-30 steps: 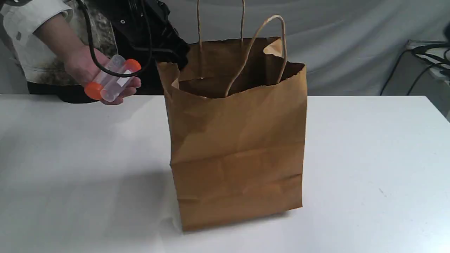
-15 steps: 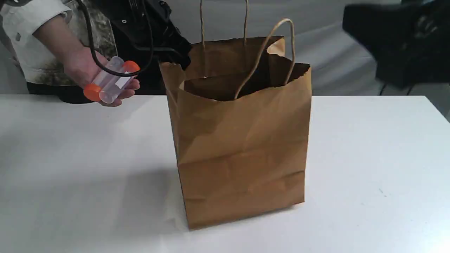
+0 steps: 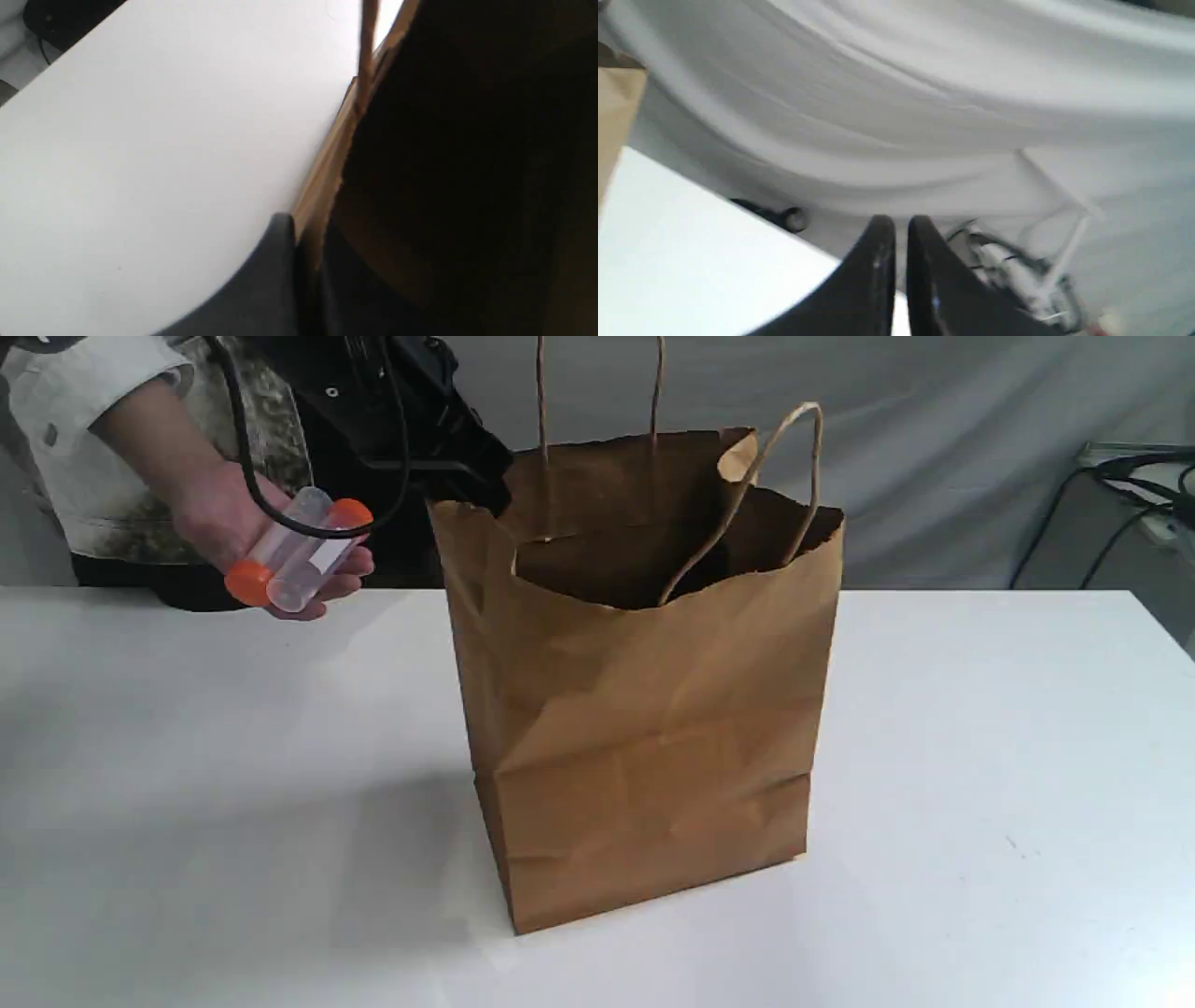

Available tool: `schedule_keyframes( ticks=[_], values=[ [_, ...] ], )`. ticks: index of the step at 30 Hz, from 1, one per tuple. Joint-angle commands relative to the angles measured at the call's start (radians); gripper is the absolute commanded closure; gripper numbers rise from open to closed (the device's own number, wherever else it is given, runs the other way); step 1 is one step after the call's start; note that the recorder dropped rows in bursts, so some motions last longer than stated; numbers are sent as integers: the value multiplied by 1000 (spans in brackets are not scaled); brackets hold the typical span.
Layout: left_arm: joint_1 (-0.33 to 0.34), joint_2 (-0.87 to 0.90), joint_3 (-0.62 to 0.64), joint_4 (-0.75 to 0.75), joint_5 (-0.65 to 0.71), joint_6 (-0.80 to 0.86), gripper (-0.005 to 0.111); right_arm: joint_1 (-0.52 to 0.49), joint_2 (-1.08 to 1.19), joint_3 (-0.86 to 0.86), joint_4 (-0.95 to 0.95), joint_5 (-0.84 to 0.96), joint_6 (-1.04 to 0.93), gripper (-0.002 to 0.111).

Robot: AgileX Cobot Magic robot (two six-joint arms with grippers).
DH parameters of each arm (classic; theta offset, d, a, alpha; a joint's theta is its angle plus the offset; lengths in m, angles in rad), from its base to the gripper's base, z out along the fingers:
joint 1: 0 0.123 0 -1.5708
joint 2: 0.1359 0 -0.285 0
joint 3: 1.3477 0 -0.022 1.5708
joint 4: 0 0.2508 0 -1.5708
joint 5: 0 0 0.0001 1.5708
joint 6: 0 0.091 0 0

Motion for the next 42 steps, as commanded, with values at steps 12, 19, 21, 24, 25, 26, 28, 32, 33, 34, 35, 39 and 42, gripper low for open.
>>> schedule_keyframes(
  ticks=[12,19,21,24,25,26,28,32,33,34,35,39,42],
  values=[
    [-1,2,0,-19,-5,1,107,-161,123,-323,1305,194,-1248,92],
    [-1,2,0,-19,-5,1,107,-206,312,-401,1346,138,-1212,52],
    [-1,2,0,-19,-5,1,107,-206,360,-422,1388,138,-1245,49],
    [-1,2,0,-22,-5,1,107,-206,404,-424,1409,84,-1322,49],
    [-1,2,0,-22,-5,1,107,-206,416,-424,1406,57,-1325,49],
    [-1,2,0,-22,-5,1,107,-208,428,-426,1404,43,-1330,49],
    [-1,2,0,-30,-5,1,107,-208,452,-439,1420,39,-1332,49],
    [-1,2,0,-30,-5,1,107,-208,504,-445,1578,19,-1459,49],
    [-1,2,0,-30,-5,1,107,-208,519,-445,1590,6,-1464,49],
    [-1,2,0,-30,-5,1,107,-208,533,-445,1590,-16,-1466,49],
    [-1,2,0,-30,-5,1,107,-208,544,-445,1588,-39,-1466,49],
    [-1,2,0,-30,-5,1,107,-208,560,-445,1592,-72,-1473,57],
    [-1,2,0,-30,-5,1,107,-206,567,-445,1609,-69,-1473,84]
  ],
)
